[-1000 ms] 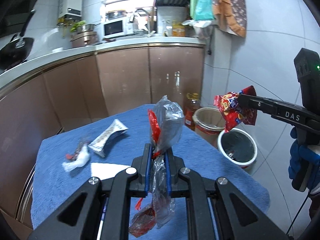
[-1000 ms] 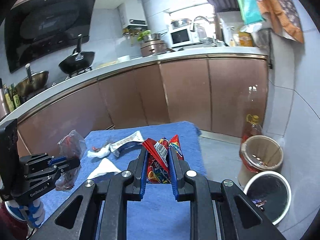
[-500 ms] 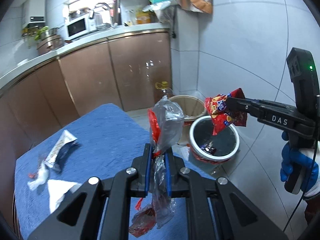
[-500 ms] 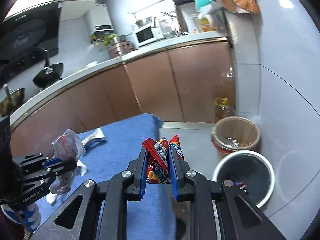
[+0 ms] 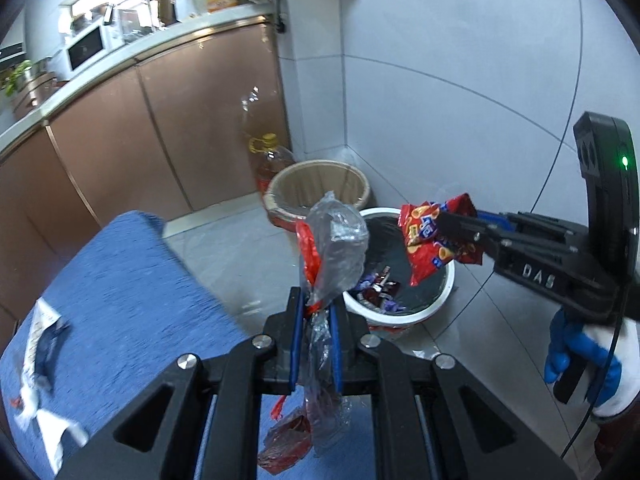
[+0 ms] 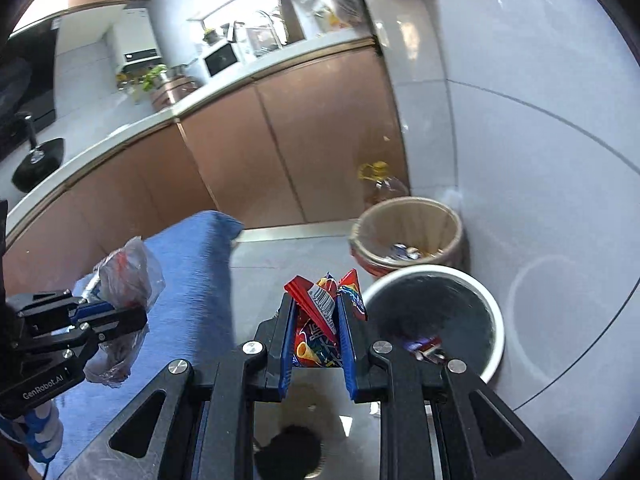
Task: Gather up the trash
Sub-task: 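Carry the red snack bag with the right tool over the white bin, then open the right tool over the bin while the left tool releases the clear wrapper, then move both open tools back over the table toward the tissues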
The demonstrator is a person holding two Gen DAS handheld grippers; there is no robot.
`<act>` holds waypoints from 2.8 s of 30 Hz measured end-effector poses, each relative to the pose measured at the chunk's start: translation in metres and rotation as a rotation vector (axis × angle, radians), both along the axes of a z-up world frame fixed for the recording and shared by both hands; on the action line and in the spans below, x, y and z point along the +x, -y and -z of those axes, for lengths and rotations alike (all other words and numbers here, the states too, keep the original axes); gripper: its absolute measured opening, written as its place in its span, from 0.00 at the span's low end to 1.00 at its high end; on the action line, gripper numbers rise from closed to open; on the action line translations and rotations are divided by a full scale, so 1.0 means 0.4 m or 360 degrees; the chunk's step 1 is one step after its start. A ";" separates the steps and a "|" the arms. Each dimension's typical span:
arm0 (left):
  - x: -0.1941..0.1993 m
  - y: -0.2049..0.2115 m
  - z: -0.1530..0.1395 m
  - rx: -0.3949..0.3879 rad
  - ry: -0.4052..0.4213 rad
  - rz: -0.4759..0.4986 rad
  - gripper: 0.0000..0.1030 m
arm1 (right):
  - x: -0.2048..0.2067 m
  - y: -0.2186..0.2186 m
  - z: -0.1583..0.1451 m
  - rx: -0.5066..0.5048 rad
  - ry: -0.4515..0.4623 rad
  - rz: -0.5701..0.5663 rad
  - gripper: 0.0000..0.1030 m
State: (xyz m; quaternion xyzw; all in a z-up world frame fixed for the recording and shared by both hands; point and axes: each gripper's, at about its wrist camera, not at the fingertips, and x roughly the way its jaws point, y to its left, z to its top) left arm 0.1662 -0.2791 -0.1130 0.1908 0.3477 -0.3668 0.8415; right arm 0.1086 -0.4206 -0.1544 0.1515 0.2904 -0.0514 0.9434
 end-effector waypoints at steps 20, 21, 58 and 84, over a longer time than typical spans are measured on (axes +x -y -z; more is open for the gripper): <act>0.258 0.394 0.192 0.0005 -0.0388 0.0007 0.12 | 0.118 0.166 0.191 -0.0084 -0.0297 0.0233 0.25; 0.269 0.404 0.200 0.0006 -0.0405 -0.0003 0.13 | 0.117 0.168 0.195 -0.0104 -0.0315 0.0252 0.29; -0.075 -0.196 -0.211 -0.0425 0.0388 -0.0522 0.38 | -0.186 -0.198 -0.271 -0.0488 0.0450 0.0267 1.00; -0.323 -0.552 -0.318 -0.0571 0.0625 -0.0801 0.65 | -0.384 -0.483 -0.445 -0.0505 0.0765 -0.0058 1.00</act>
